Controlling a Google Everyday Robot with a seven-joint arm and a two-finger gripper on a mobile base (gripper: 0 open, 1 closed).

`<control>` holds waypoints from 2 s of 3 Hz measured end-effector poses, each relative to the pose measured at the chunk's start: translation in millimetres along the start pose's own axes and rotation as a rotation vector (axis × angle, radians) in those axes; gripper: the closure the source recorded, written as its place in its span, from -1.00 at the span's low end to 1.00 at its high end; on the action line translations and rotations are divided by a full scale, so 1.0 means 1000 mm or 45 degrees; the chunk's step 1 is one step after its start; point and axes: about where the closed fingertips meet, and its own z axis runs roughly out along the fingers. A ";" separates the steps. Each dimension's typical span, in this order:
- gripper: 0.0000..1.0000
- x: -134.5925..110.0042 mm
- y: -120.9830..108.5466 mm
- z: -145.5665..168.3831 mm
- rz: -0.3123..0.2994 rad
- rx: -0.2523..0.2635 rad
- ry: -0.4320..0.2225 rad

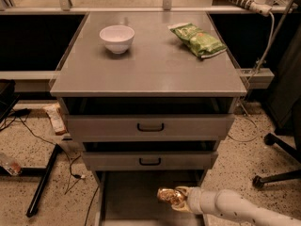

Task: Pick orange can from bottom drawer and place on counter

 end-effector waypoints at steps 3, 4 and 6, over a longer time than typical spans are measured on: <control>1.00 -0.105 -0.075 -0.148 -0.151 -0.001 0.116; 1.00 -0.106 -0.075 -0.150 -0.154 0.000 0.115; 1.00 -0.162 -0.111 -0.219 -0.293 0.137 0.140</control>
Offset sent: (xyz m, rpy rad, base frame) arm 0.0118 -0.0507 0.2370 -0.1749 -0.0985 0.0291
